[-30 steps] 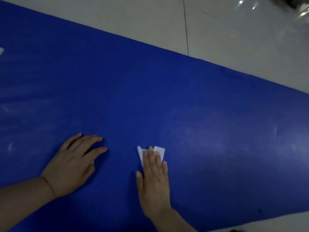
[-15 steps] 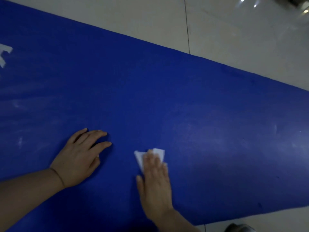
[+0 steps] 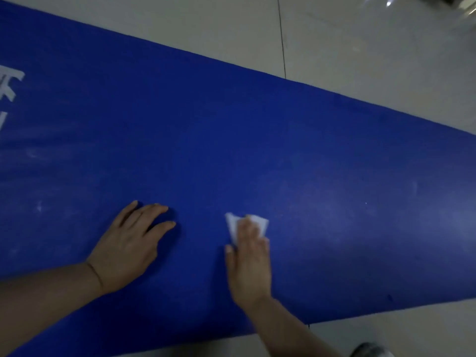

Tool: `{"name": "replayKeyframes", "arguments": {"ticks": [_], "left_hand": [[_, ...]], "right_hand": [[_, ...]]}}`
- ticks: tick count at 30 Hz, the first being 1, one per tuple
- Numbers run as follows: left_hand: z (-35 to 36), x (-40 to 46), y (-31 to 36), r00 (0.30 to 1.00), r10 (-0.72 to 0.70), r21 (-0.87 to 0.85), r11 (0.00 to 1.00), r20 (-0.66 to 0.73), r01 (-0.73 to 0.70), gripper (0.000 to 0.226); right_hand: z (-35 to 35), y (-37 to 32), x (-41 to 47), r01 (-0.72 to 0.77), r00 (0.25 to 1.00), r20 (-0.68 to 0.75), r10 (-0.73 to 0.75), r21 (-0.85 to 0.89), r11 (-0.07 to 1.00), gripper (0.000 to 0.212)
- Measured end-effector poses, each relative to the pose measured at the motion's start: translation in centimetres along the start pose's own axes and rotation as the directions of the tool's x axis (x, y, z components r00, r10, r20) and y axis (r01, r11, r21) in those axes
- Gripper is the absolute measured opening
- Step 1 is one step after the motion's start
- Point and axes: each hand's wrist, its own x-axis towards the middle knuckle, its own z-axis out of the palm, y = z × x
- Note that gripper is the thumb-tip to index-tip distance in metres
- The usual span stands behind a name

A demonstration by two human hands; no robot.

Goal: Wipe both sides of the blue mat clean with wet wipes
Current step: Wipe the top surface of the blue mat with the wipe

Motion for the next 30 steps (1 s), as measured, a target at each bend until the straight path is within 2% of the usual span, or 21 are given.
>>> {"name": "replayKeyframes", "arguments": {"ticks": [2,4,6,9,10,12,15,17,18,19,21,23,24,26,28,30], "left_hand": [[0.6,-1.5,1.1,0.997,0.064,-0.001,0.998,0.037,-0.064,0.043],[0.9,-2.1,1.3,0.992,0.096,0.015,0.995,0.079,-0.097,0.044],[0.8,-2.0,1.1,0.993,0.085,0.012,0.996,0.080,-0.086,0.043],[0.5,-1.6,1.2,0.996,0.062,-0.009,0.998,0.069,-0.062,0.042],[0.4,-1.6,1.2,0.995,0.061,-0.009,0.998,0.074,-0.060,0.042],[0.4,-1.7,1.2,0.994,0.067,0.003,0.998,0.085,-0.068,0.043],[0.4,-1.8,1.0,0.993,0.073,0.022,0.997,0.095,-0.075,0.045],[0.5,-1.8,1.0,0.993,0.073,0.023,0.997,0.095,-0.075,0.046],[0.5,-1.7,1.0,0.993,0.074,0.021,0.997,0.094,-0.076,0.046],[0.5,-1.6,1.1,0.993,0.075,0.019,0.997,0.093,-0.077,0.045],[0.4,-1.6,1.1,0.993,0.072,0.018,0.997,0.094,-0.074,0.045],[0.4,-1.6,1.1,0.992,0.073,0.025,0.997,0.103,-0.076,0.045],[0.5,-1.6,1.1,0.992,0.073,0.026,0.997,0.106,-0.076,0.045],[0.6,-1.7,0.9,0.992,0.065,0.018,0.998,0.112,-0.067,0.045],[0.7,-1.7,0.8,0.992,0.062,0.015,0.998,0.111,-0.064,0.044],[0.8,-1.8,0.8,0.992,0.065,0.014,0.998,0.106,-0.067,0.044]], "right_hand": [[-0.7,2.6,0.0,-0.277,0.961,0.027,0.276,0.099,0.956,0.060],[-0.5,2.6,-1.2,-0.344,0.939,0.020,0.343,0.071,0.936,0.060],[0.6,-0.2,-3.1,-0.212,0.977,0.020,0.211,0.025,0.977,0.068],[2.0,-3.0,-4.7,0.095,0.994,0.056,-0.095,-0.002,0.995,0.059],[1.8,-2.8,-4.5,0.124,0.990,0.060,-0.124,0.004,0.992,0.059],[1.0,-0.7,-3.5,0.022,1.000,0.009,-0.022,0.022,1.000,0.060],[0.0,2.9,-2.7,-0.314,0.949,0.013,0.315,0.125,0.941,0.059],[0.3,2.7,-3.1,-0.371,0.926,-0.026,0.376,0.110,0.922,0.058],[0.8,1.6,-3.9,-0.351,0.933,-0.065,0.355,0.068,0.934,0.059],[1.4,0.2,-4.9,-0.298,0.953,-0.042,0.300,0.060,0.953,0.062],[2.5,-3.0,-7.4,-0.075,0.997,-0.001,0.075,0.044,0.996,0.067],[2.8,-4.2,-9.1,0.113,0.990,0.083,-0.116,0.047,0.993,0.069],[2.8,-3.7,-9.3,0.148,0.984,0.095,-0.151,0.037,0.988,0.070],[2.5,-1.1,-8.9,0.069,0.995,0.071,-0.070,0.022,0.997,0.072],[1.4,1.5,-7.9,-0.156,0.987,0.033,0.154,0.047,0.987,0.071],[0.6,2.7,-7.4,-0.314,0.948,0.085,0.307,0.082,0.946,0.070]]}}
